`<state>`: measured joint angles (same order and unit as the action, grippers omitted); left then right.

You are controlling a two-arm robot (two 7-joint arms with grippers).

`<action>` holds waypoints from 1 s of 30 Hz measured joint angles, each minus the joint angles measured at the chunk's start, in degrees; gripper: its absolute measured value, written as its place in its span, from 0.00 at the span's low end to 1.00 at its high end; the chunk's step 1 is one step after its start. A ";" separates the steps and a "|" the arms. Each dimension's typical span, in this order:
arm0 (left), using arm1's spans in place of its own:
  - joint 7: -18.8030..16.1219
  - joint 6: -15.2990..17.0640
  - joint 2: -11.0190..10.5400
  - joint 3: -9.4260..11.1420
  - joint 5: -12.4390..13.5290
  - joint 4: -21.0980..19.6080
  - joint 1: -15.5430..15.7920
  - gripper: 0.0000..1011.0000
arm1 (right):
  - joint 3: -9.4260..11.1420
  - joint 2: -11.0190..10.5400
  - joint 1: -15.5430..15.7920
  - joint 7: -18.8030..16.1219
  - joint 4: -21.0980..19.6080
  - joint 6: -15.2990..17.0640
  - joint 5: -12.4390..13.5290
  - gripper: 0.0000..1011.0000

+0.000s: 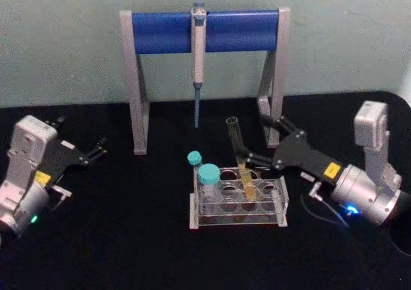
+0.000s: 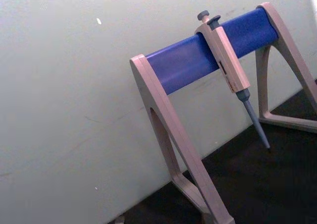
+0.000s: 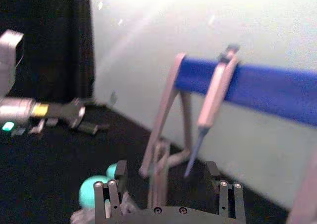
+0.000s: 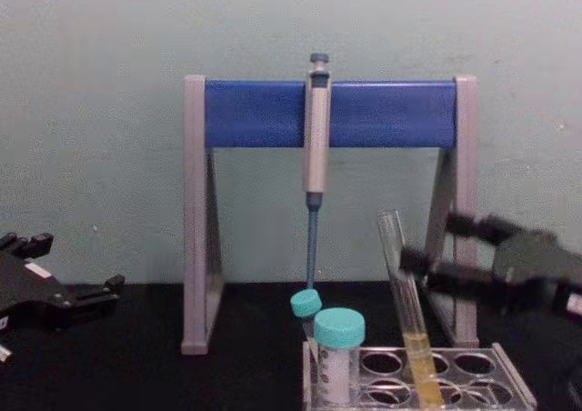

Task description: Pick up the test tube from the test tube rack, shake it, then place it back into the test tube rack.

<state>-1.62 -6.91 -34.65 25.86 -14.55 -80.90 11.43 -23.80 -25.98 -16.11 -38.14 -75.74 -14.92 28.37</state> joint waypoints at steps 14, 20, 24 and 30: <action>0.00 0.00 0.00 0.00 0.00 0.00 0.00 0.99 | 9.35 3.17 6.46 20.18 -8.31 -0.08 -5.75 0.99; 0.00 0.00 0.00 0.00 0.00 0.00 0.00 0.99 | 10.25 4.58 7.01 27.73 -7.54 6.19 -10.59 0.99; 0.00 0.00 0.00 0.00 0.00 0.00 0.00 0.99 | 9.99 5.21 7.05 31.06 -5.86 10.45 -13.96 0.99; 0.00 0.00 0.00 0.00 0.00 0.00 0.00 0.99 | 9.59 5.76 7.17 32.48 -4.15 13.64 -16.35 0.99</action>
<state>-1.62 -6.91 -34.65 25.86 -14.55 -80.89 11.43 -14.21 -20.22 -8.94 -5.66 -79.88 -1.28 12.02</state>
